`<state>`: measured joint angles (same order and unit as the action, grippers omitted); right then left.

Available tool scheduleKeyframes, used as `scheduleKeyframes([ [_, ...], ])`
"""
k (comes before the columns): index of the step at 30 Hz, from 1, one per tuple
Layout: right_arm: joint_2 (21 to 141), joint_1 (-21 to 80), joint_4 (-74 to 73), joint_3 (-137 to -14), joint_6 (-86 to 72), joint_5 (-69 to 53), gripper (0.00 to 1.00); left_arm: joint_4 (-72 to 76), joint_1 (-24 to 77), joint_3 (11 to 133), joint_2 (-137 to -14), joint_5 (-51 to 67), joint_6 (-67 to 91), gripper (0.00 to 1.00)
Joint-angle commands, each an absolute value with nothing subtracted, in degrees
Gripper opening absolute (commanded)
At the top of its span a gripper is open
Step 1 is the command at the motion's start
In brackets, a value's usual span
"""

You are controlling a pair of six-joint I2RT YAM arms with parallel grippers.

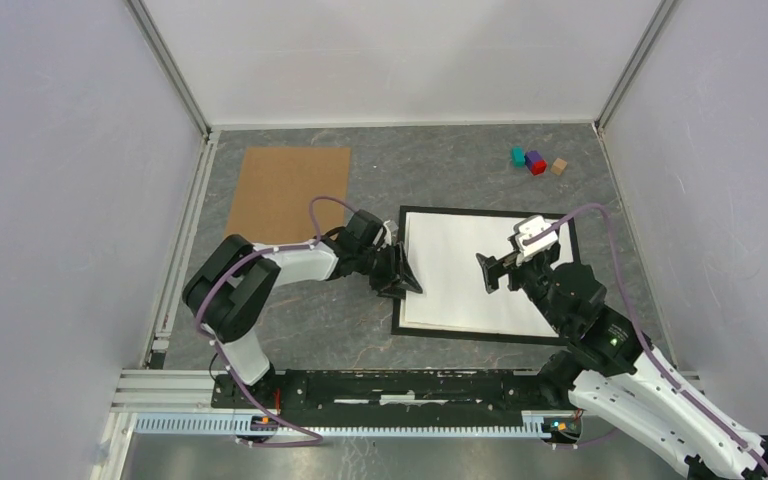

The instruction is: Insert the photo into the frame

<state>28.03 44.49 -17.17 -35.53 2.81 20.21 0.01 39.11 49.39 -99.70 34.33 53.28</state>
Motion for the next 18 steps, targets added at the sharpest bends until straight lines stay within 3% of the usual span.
scheduleKeyframes([
  [1,28.4,44.5,-14.0,-34.7,2.0,20.4,0.98,-11.1,39.3,51.5,-93.9,28.0,44.9,0.61],
  [4,28.8,44.5,-12.4,-33.5,1.0,20.7,0.98,-20.1,38.8,53.0,-89.2,23.3,39.4,0.77],
  [7,30.6,44.6,-9.4,-31.2,-5.9,22.8,0.98,-26.4,35.2,53.2,-83.3,21.7,35.1,0.86],
  [11,39.6,44.6,-2.0,-29.3,-14.9,19.0,0.98,-31.7,19.1,50.8,-73.5,20.8,29.8,0.97],
  [14,52.3,44.6,6.3,-32.7,-21.2,13.1,0.98,-33.3,5.7,52.3,-71.3,15.5,31.0,1.0],
  [18,72.2,46.5,15.7,-41.6,-28.0,7.6,0.98,-29.4,-4.0,55.1,-76.1,7.8,41.4,1.0],
])
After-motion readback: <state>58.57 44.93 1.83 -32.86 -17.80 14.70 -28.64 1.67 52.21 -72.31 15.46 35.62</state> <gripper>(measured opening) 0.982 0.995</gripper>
